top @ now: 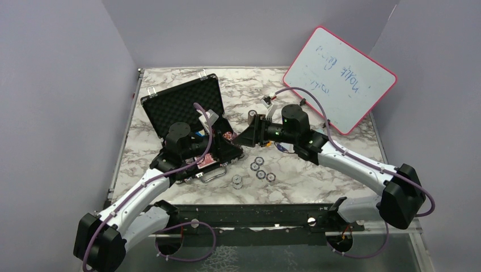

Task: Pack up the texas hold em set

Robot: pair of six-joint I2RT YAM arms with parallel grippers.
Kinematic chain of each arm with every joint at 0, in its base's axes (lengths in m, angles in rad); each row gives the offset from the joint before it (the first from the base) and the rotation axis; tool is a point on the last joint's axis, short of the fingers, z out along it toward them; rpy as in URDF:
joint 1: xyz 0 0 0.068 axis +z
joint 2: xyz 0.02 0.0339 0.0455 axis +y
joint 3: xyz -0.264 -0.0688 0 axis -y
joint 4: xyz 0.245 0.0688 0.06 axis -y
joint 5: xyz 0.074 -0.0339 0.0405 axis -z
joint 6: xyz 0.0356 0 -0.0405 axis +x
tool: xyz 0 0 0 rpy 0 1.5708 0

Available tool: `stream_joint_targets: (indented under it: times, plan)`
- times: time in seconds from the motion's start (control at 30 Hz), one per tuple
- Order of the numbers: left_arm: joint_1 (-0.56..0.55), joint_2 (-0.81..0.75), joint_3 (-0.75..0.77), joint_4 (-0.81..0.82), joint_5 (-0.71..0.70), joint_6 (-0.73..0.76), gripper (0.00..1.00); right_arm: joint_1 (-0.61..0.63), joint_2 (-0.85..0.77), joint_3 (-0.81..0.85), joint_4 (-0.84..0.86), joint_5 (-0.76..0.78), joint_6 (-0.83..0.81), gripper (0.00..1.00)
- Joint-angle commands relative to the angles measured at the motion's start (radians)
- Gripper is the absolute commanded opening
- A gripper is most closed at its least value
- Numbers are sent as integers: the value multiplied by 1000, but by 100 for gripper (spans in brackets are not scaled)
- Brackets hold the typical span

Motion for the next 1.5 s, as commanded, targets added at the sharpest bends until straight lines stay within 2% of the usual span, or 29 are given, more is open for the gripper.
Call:
stream_joint_targets:
  times: [0.0, 0.13, 0.17, 0.23, 0.3, 0.5, 0.6, 0.83, 1.07, 1.47]
  plan:
    - [-5, -13, -2, 94, 30, -11, 0, -7, 30, -13, 80, 38, 10, 59]
    - [-3, -13, 4, 78, 25, 4, 1, -7, 45, -9, 92, 47, -6, 43]
    - [-4, -14, 7, 69, 19, 5, 9, -7, 47, -10, 95, 46, -12, 39]
    - [-3, -14, 23, 34, -8, 7, 31, -7, 49, -12, 94, 43, -25, 34]
    - [-3, -18, 42, -25, -38, 18, 43, -7, 44, -12, 79, 46, -35, 32]
    - [2, -58, 34, -70, -71, 48, 58, -7, 26, -11, 56, 30, -82, 31]
    - [4, -62, 26, -50, -60, 32, 63, -7, 30, -6, 53, 14, -100, 31]
    - [4, -28, 10, -22, -20, -6, 64, -7, 41, 5, 75, -32, -96, 32]
    - [4, -16, 4, 7, -26, -30, 50, -7, 41, 1, 79, -56, -96, 32]
    - [4, 37, -3, 9, -4, -31, 52, -8, 45, 1, 93, -95, -86, 32]
